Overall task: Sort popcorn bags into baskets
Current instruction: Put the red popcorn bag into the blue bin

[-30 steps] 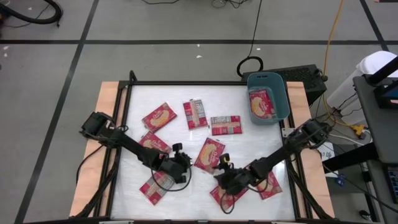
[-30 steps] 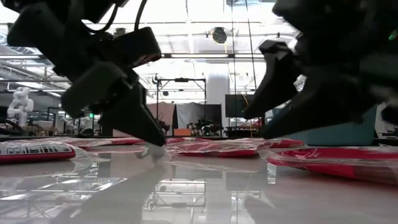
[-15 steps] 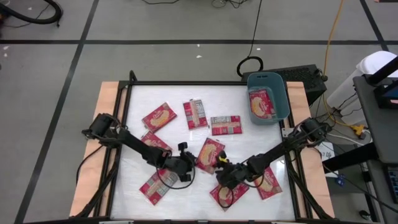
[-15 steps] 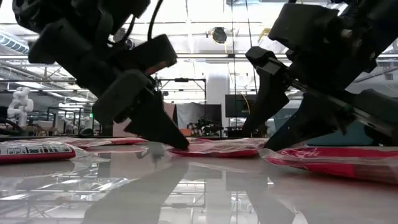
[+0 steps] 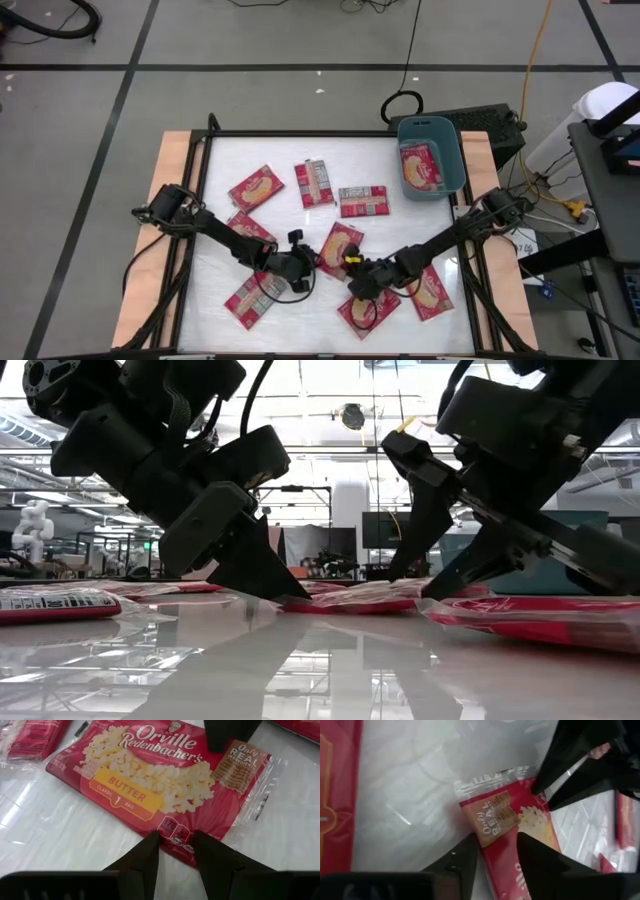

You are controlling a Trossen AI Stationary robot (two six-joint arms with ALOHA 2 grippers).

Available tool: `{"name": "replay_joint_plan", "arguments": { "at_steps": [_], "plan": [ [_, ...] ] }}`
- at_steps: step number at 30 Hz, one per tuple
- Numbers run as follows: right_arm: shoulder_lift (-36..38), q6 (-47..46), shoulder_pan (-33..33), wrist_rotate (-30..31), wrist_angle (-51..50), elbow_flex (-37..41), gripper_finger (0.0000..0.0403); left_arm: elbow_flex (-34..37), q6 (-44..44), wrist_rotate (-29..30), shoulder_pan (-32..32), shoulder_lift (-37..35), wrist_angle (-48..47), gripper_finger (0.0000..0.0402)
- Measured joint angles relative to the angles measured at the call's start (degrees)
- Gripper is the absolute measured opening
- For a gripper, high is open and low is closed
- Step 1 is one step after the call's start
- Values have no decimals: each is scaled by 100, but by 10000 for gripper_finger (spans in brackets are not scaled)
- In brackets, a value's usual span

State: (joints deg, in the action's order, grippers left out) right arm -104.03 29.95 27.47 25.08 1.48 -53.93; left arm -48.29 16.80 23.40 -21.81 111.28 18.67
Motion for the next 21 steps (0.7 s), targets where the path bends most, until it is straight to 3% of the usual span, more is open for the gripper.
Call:
{"name": "replay_joint_plan", "arguments": {
  "at_steps": [7, 14, 21],
  "plan": [
    [-76, 9, -62, -286, 7, 0, 14, 15, -68, -36, -8, -70, 139, 124],
    [58, -164, -79, -267, 12, 1, 7, 17, -746, -11, -258, -1042, 164, 124],
    [461, -251, -2, -267, 46, 7, 3, 17, -1897, 595, -896, -1451, 62, 127]
  ]
}}
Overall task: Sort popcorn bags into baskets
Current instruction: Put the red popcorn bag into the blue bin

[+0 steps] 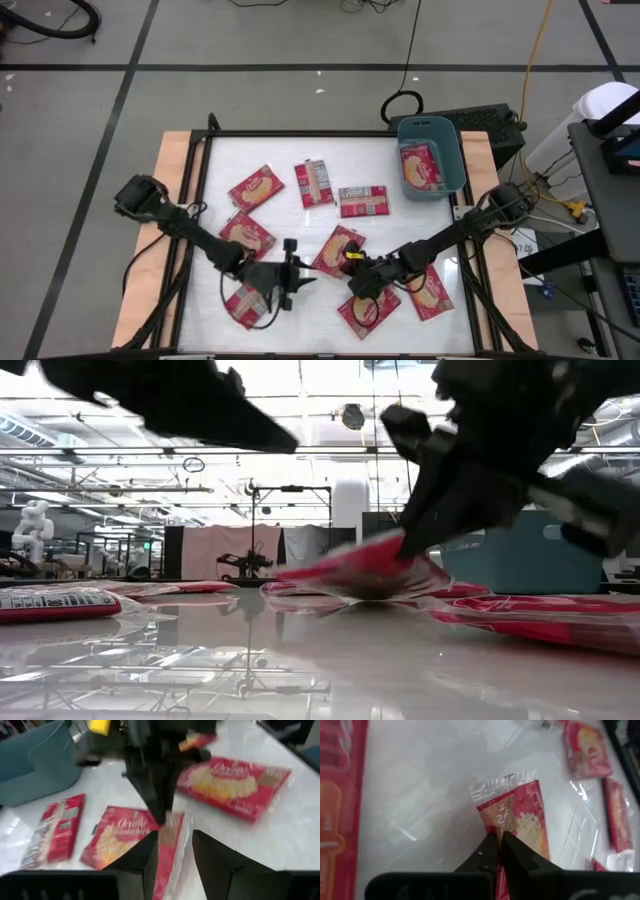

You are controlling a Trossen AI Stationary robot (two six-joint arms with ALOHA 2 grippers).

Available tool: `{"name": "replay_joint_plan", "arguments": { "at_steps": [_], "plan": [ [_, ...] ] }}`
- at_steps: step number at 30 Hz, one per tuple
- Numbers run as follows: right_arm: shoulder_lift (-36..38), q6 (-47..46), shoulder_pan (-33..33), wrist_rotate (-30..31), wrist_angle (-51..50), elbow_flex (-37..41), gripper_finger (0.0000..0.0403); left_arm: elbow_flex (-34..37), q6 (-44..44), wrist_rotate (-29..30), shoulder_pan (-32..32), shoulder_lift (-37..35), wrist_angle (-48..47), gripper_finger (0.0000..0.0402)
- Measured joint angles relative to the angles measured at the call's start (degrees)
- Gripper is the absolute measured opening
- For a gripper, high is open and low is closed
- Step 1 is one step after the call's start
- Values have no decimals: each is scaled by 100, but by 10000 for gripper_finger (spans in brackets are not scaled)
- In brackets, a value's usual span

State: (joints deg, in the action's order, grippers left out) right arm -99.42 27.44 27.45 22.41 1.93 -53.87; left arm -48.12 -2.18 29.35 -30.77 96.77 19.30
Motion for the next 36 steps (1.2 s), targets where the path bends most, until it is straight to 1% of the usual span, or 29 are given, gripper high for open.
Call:
{"name": "replay_joint_plan", "arguments": {
  "at_steps": [4, 6, 9, 13, 17, 20, 23, 24, 25, 28, 30, 32, 36],
  "plan": [
    [224, 0, 129, 0, -7, 0, 2, -2, 116, 551, -292, 76, -291, 156],
    [348, 5, 202, 4, -6, 0, 2, -1, 218, 906, -423, 165, -457, 180],
    [531, -8, 290, 22, 37, 0, 1, -2, 256, 1305, -535, 315, -367, 219],
    [798, -256, 343, 160, 28, 0, 1, -4, 317, 1382, -450, 669, -54, 263],
    [975, -341, 343, 162, 15, 0, 1, -4, 250, 1397, -217, 1035, 539, 275],
    [1015, -341, 343, 166, 40, 0, 1, -4, -37, 1369, -32, 1290, 1116, 263],
    [1015, -503, 341, 170, 42, 0, 0, -4, -622, 897, 154, 1470, 1750, 240],
    [1015, -571, 338, 168, 43, 0, 0, -5, -756, 841, 209, 1507, 1902, 232],
    [1015, -612, 333, 168, 42, 0, 0, -4, -832, 762, 278, 1538, 2054, 223],
    [1015, -733, 327, 211, 4, 0, 0, -7, -926, 198, 531, 1567, 2270, 192],
    [1015, -817, 331, 402, -7, 0, 0, -7, -781, -113, 692, 1567, 2197, 165],
    [1015, -898, 338, 464, -11, 0, 0, -7, -619, -300, 818, 1567, 2116, 134],
    [1015, -1183, 338, 496, -65, 0, 0, -7, -532, -386, 918, 1567, 2117, 60]
  ]
}}
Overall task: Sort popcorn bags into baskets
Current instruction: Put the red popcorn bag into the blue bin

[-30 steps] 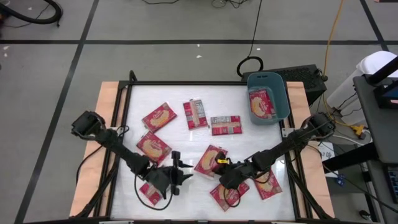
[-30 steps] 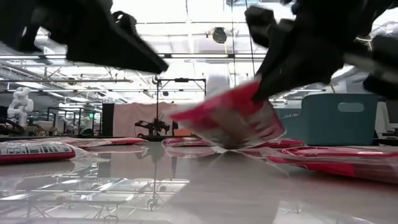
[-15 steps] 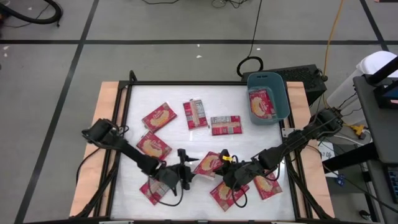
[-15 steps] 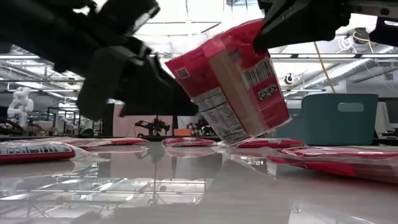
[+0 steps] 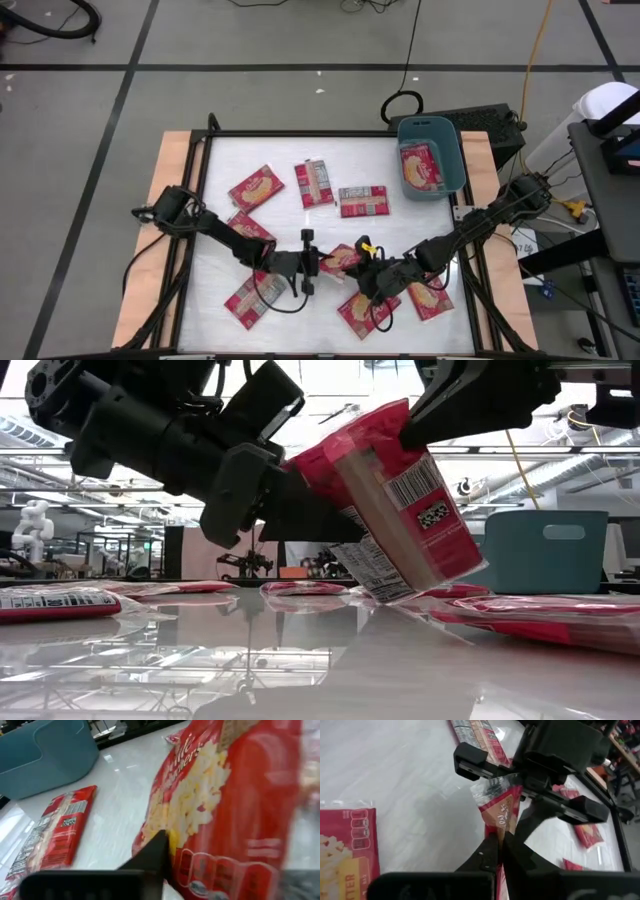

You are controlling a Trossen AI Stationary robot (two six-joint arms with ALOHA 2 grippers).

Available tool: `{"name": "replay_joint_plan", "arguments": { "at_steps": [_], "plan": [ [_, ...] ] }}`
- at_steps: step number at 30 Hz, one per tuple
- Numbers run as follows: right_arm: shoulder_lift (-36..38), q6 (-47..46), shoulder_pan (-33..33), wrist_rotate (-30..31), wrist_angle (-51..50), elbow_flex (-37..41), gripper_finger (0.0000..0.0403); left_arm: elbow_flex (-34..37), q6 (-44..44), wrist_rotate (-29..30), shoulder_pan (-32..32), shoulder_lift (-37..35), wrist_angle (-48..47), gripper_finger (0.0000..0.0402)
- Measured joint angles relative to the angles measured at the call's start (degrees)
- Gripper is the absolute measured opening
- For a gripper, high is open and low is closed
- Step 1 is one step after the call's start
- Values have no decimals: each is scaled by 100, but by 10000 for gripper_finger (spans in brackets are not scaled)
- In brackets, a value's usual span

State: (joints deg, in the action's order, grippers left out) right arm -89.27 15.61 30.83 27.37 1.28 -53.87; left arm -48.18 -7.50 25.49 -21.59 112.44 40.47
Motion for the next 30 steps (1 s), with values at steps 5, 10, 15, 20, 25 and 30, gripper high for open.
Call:
{"name": "replay_joint_plan", "arguments": {
  "at_steps": [5, 10, 15, 20, 25, 30],
  "plan": [
    [7, -674, 68, 598, -55, -4, 5, -2, 143, 62, 15, -2, -23, 20],
    [241, -1613, 116, 1204, -485, -8, 58, -2, 354, 662, 60, -250, -723, 38],
    [472, -3015, 5, 1447, -1011, -9, 137, 4, 917, 864, 258, -920, -2010, 19],
    [150, -3360, -335, 1334, -1007, -543, 213, 7, 1453, 914, 472, -1507, -3011, 22],
    [-463, -2490, -722, 1300, -1384, -1484, 246, 4, 1867, 912, 546, -1732, -3654, 39],
    [-1065, -1422, -1069, 981, -1523, -2097, 246, 4, 2019, 906, 544, -1735, -3994, 27]
  ]
}}
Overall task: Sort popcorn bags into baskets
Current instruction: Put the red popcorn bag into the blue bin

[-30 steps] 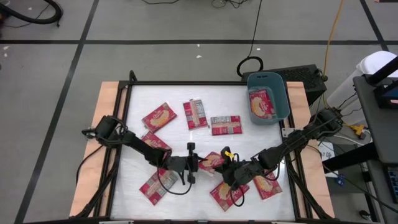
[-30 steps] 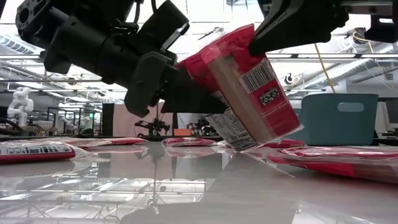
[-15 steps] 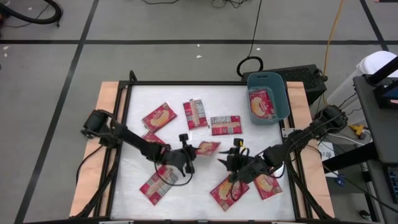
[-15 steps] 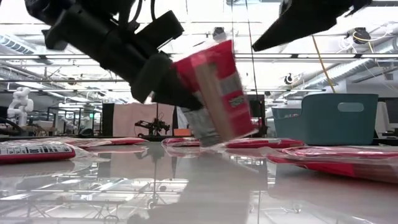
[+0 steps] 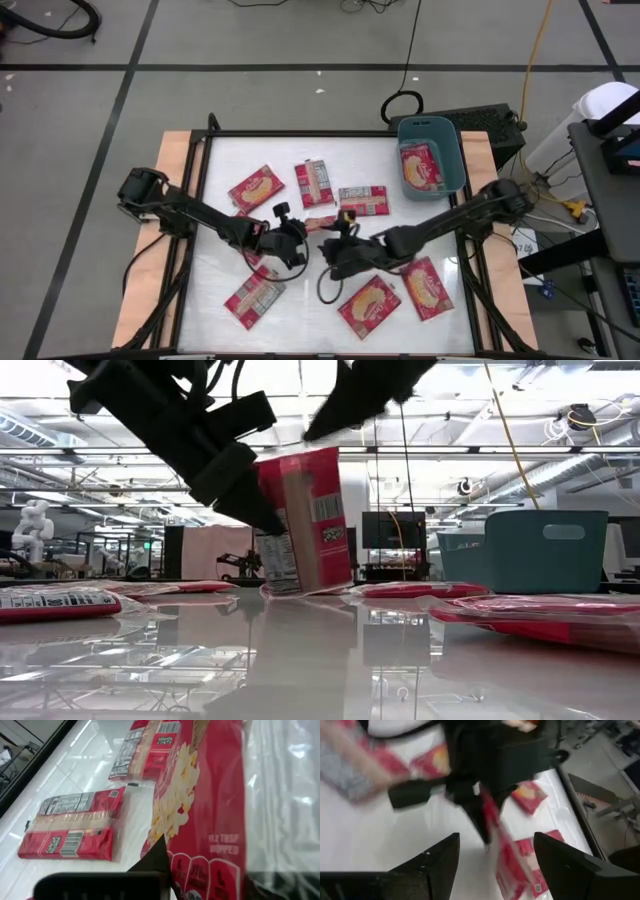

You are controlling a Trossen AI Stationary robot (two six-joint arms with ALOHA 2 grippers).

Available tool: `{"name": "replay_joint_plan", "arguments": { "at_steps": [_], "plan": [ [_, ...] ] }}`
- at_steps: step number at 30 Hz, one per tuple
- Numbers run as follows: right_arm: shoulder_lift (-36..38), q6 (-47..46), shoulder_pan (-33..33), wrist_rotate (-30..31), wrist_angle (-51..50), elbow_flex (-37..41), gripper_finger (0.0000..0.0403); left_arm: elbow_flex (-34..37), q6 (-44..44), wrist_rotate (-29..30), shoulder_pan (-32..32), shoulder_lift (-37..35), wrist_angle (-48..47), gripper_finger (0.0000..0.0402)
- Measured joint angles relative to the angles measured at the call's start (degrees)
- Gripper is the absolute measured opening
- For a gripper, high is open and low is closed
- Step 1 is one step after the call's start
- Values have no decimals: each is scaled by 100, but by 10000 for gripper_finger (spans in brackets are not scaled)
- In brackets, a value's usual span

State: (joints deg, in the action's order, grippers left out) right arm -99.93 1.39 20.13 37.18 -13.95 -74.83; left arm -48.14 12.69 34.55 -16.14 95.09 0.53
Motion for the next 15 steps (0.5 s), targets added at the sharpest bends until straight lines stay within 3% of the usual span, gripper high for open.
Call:
{"name": "replay_joint_plan", "arguments": {
  "at_steps": [8, 15],
  "plan": [
    [-458, 296, -332, -127, -106, -100, 198, -4, 68, -5, 0, 0, -66, 33],
    [-502, 383, -369, -127, -223, -100, 81, -4, 90, -46, -2, 0, -80, 35]
  ]
}}
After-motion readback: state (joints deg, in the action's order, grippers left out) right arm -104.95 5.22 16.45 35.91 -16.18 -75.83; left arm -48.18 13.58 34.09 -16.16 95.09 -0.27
